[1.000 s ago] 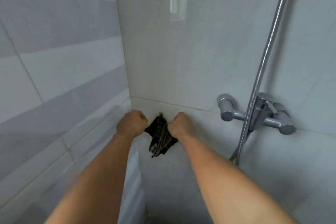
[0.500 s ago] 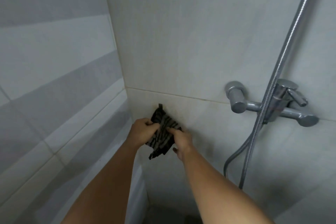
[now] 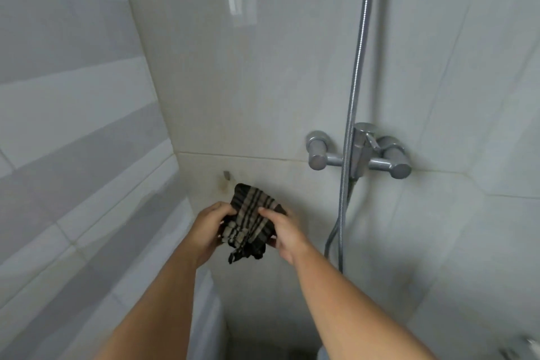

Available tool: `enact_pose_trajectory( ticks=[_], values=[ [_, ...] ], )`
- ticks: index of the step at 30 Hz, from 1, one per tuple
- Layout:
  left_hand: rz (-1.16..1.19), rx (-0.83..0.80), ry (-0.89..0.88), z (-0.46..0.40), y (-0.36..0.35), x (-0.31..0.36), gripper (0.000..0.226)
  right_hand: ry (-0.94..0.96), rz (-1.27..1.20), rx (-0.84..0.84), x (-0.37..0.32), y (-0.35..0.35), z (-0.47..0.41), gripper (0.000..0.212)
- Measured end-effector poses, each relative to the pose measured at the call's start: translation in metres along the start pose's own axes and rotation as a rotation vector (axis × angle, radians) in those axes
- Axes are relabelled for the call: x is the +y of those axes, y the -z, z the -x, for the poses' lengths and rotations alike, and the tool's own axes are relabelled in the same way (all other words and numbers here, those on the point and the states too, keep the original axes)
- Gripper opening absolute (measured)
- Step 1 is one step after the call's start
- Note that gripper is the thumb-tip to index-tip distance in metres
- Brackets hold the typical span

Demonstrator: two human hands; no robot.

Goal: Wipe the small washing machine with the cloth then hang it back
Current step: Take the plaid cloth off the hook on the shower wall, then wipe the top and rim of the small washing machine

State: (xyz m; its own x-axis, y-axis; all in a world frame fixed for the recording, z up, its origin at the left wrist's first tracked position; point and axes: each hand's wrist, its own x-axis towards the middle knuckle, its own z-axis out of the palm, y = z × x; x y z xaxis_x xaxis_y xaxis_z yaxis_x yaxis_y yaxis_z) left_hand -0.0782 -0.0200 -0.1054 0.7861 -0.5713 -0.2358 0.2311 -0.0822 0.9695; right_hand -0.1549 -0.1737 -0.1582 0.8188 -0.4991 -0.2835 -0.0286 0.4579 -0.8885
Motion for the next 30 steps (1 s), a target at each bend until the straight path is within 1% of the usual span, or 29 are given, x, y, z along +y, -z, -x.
enact_pose_trajectory(
  ticks=[3, 4, 5, 7, 8, 11, 13, 16, 19, 21, 22, 23, 25, 26, 27, 28, 30],
  values=[
    [0.051, -0.014, 0.066, 0.005, -0.015, -0.054, 0.015, -0.033, 0.032, 0.053, 0.043, 0.038, 0.017, 0.023],
    [0.070, -0.016, 0.103, 0.005, -0.018, -0.079, 0.020, -0.049, 0.039, 0.065, 0.062, 0.052, 0.023, 0.023],
    [0.085, -0.028, 0.148, 0.006, -0.023, -0.105, 0.031, -0.063, 0.050, 0.074, 0.082, 0.068, 0.028, 0.022],
    [0.105, -0.083, 0.264, 0.006, -0.031, -0.165, 0.047, -0.077, 0.089, 0.092, 0.127, 0.099, 0.035, 0.020],
    [0.113, -0.105, 0.327, 0.006, -0.037, -0.197, 0.048, -0.078, 0.122, 0.100, 0.151, 0.116, 0.036, 0.020],
    [0.173, -0.147, 0.493, 0.011, -0.060, -0.290, 0.039, -0.065, 0.250, 0.107, 0.219, 0.171, 0.037, 0.019],
    [0.174, -0.169, 0.531, 0.016, -0.075, -0.344, 0.040, -0.042, 0.332, 0.103, 0.255, 0.207, 0.040, 0.017],
    [0.169, -0.222, 0.488, 0.030, -0.090, -0.404, 0.043, 0.023, 0.416, 0.154, 0.293, 0.251, 0.053, 0.023],
    [0.201, -0.284, 0.419, 0.062, -0.102, -0.430, 0.039, 0.105, 0.400, 0.261, 0.315, 0.271, 0.088, 0.034],
    [0.243, -0.329, 0.402, 0.092, -0.110, -0.436, 0.039, 0.117, 0.373, 0.328, 0.325, 0.277, 0.126, 0.043],
    [0.253, -0.346, 0.387, 0.105, -0.112, -0.437, 0.038, 0.079, 0.351, 0.335, 0.331, 0.280, 0.144, 0.047],
    [0.257, -0.360, 0.364, 0.121, -0.114, -0.438, 0.037, -0.002, 0.321, 0.312, 0.336, 0.284, 0.166, 0.052],
    [0.239, -0.366, 0.311, 0.147, -0.118, -0.438, 0.036, -0.200, 0.242, 0.212, 0.345, 0.291, 0.206, 0.077],
    [0.217, -0.360, 0.288, 0.157, -0.120, -0.437, 0.038, -0.251, 0.192, 0.163, 0.348, 0.296, 0.221, 0.083],
    [0.202, -0.358, 0.271, 0.165, -0.123, -0.435, 0.039, -0.250, 0.150, 0.128, 0.352, 0.301, 0.233, 0.080],
    [0.193, -0.368, 0.257, 0.175, -0.126, -0.432, 0.038, -0.214, 0.104, 0.110, 0.354, 0.305, 0.243, 0.071],
    [0.109, -0.358, 0.230, 0.194, -0.132, -0.429, 0.027, -0.127, -0.009, 0.108, 0.357, 0.308, 0.263, 0.054]
  ],
)
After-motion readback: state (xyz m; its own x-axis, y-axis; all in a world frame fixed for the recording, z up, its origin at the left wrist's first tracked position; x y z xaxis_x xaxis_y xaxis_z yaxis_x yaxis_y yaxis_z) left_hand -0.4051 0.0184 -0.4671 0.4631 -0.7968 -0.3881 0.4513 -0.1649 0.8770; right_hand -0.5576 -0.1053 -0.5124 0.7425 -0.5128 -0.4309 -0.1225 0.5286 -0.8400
